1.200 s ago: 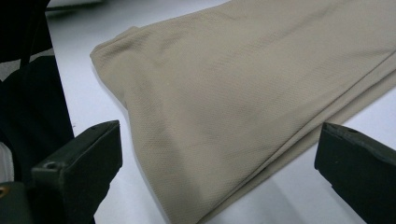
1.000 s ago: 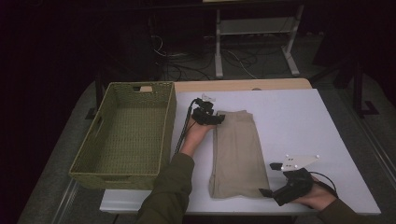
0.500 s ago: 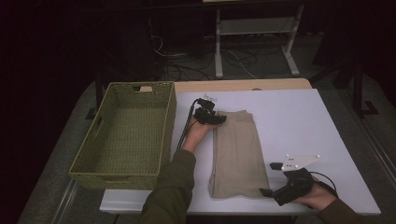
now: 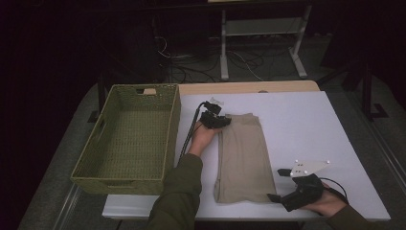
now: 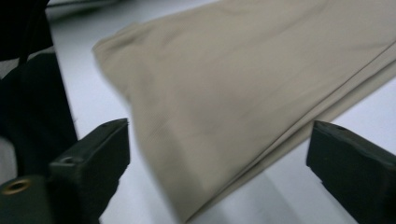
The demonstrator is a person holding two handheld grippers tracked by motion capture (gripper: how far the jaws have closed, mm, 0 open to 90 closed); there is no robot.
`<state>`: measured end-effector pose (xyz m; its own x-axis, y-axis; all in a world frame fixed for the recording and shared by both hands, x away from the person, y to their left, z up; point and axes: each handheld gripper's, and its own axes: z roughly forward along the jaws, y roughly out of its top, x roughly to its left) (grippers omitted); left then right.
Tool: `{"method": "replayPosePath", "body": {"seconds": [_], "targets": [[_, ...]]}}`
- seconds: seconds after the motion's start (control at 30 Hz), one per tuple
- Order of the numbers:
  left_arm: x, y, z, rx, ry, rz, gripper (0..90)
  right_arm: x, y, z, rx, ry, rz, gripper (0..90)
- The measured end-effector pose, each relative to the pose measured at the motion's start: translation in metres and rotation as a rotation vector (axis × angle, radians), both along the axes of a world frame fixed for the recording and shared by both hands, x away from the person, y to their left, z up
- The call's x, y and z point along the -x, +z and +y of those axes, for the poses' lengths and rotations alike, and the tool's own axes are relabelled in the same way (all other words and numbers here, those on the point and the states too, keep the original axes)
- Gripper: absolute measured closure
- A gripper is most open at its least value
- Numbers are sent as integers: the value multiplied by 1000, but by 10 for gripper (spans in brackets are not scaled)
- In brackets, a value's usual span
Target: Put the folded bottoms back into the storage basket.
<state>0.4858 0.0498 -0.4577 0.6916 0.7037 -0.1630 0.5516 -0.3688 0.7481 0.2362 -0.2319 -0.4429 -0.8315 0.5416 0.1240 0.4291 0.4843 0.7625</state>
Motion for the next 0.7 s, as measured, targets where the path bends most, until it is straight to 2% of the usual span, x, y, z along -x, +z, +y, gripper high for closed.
{"method": "replayPosePath", "body": {"seconds": [0.13, 0.2, 0.3, 0.37, 0.43, 0.57, 0.7], "targets": [[1, 1, -2, -16, 1, -9, 749, 9, -7, 0, 50, 24, 25, 143], [1, 1, -1, -14, 3, -4, 750, 10, -10, 4, 92, 47, 32, 160], [0, 1, -1, -9, 2, -1, 753, 10, -14, 9, 146, 52, 29, 225], [0, 0, 0, -7, 3, 1, 753, 10, -15, 9, 165, 45, 0, 295], [0, 0, 0, -4, 4, 1, 753, 10, -14, 9, 178, 36, -14, 342], [0, 0, -1, -3, 7, 2, 753, 9, -13, 11, 180, 52, -24, 469], [0, 0, 0, -4, 5, 2, 754, 8, -12, 13, 180, 49, -17, 597]]}}
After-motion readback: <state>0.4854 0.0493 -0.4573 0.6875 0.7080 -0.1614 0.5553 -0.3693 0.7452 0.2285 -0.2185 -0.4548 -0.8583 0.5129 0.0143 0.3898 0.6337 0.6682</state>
